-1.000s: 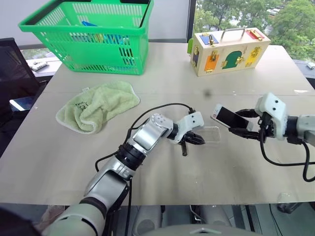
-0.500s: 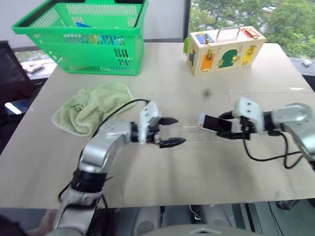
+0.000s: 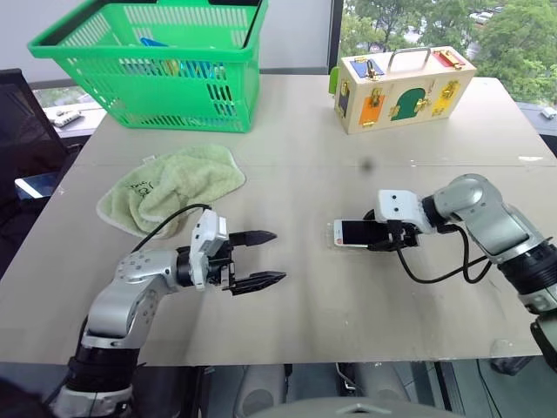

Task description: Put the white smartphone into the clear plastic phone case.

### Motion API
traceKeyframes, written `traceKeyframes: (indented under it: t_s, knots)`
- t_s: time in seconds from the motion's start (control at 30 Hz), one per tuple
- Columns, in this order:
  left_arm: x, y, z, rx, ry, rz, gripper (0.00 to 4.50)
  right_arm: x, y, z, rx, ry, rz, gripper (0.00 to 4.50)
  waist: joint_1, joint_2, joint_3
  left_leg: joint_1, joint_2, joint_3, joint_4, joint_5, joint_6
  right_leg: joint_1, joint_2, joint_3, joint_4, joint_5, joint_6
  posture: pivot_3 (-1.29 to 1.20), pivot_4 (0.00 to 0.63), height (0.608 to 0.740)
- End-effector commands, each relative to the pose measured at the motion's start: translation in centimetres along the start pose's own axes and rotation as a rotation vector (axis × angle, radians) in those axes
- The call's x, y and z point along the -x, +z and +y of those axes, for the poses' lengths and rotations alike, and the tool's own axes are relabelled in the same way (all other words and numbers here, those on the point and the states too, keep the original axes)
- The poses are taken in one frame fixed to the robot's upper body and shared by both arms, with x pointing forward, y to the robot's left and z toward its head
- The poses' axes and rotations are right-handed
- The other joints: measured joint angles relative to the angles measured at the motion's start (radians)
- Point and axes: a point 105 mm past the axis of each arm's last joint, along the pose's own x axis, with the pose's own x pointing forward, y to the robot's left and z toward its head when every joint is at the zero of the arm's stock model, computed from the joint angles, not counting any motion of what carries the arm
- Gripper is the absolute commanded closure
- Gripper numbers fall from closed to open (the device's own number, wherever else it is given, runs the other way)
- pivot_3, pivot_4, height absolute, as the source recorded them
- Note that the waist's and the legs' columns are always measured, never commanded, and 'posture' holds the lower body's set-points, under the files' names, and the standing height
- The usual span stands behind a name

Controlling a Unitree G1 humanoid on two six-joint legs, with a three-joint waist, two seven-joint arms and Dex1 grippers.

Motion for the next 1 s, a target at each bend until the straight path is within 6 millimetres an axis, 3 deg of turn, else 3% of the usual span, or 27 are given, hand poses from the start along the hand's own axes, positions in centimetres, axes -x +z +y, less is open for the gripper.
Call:
traceKeyframes:
  t_s: [0.03, 0.63, 0.87, 1.0]
  knots:
    - [0.3, 0.9, -0.2, -0.054, 0.004, -0.023, 0.0, -0.2, 0.2, 0.2, 0.05, 0.035, 0.02, 1.7, -0.001, 0.0, 0.0, 0.0, 0.0, 0.0, 0.0, 0.0, 0.0, 0.0, 0.0, 0.0, 0.0, 0.0, 0.0, 0.0, 0.15, 0.74]
    - [-0.5, 0.2, -0.1, -0.064, 0.021, -0.025, 0.0, -0.8, -0.2, 1.6, 0.042, 0.133, 0.139, 1.7, -0.002, 0.0, 0.0, 0.001, 0.0, 0.0, 0.0, 0.0, 0.0, 0.0, 0.0, 0.0, 0.0, 0.0, 0.0, 0.0, 0.15, 0.74]
    - [-1.0, 0.1, 0.0, -0.07, 0.017, -0.026, 0.0, -1.4, -0.9, 0.2, 0.003, 0.059, 0.185, 1.7, -0.006, -0.001, -0.001, 0.004, 0.0, 0.001, 0.0, 0.0, 0.0, 0.003, 0.0, 0.001, 0.0, 0.0, 0.0, 0.0, 0.15, 0.74]
    - [-1.2, 0.2, 0.1, -0.074, 0.014, -0.027, 0.0, -1.9, -0.2, 0.2, 0.037, 0.069, 0.155, 1.7, -0.011, -0.001, -0.001, 0.013, 0.001, 0.003, -0.001, 0.0, 0.0, 0.01, 0.0, 0.001, 0.0, -0.002, -0.004, 0.0, 0.15, 0.74]
